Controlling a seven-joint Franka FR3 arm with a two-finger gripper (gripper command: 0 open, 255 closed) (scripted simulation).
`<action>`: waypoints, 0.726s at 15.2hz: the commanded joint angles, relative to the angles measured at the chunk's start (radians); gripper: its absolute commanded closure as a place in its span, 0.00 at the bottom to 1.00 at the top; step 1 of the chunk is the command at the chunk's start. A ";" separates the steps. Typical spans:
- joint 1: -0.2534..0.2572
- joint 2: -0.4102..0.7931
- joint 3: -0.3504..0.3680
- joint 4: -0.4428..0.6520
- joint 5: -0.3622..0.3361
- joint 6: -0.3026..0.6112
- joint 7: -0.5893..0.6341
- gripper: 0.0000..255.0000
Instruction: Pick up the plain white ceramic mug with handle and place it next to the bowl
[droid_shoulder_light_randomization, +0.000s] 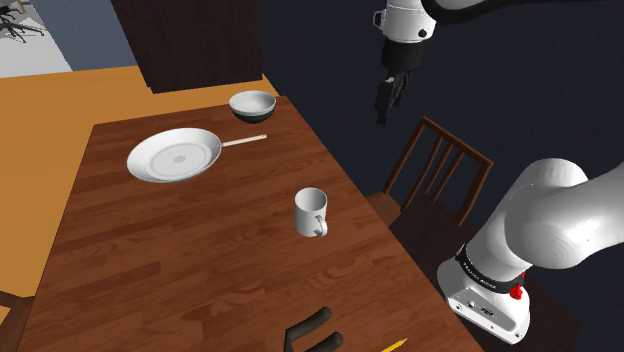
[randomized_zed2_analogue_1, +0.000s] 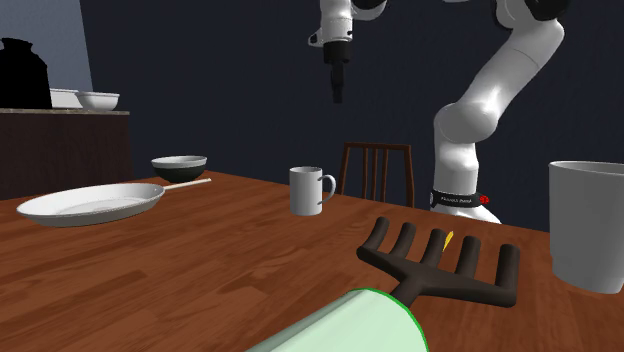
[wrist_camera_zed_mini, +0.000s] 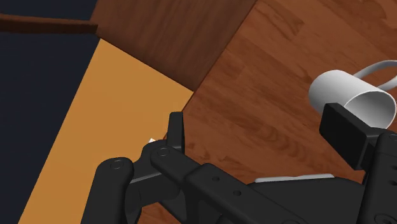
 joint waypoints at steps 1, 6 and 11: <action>0.021 0.026 0.017 -0.027 0.018 0.051 0.003 0.00; 0.070 0.130 0.061 -0.058 0.059 0.181 0.008 0.00; 0.117 0.253 0.107 -0.066 0.094 0.307 0.010 0.00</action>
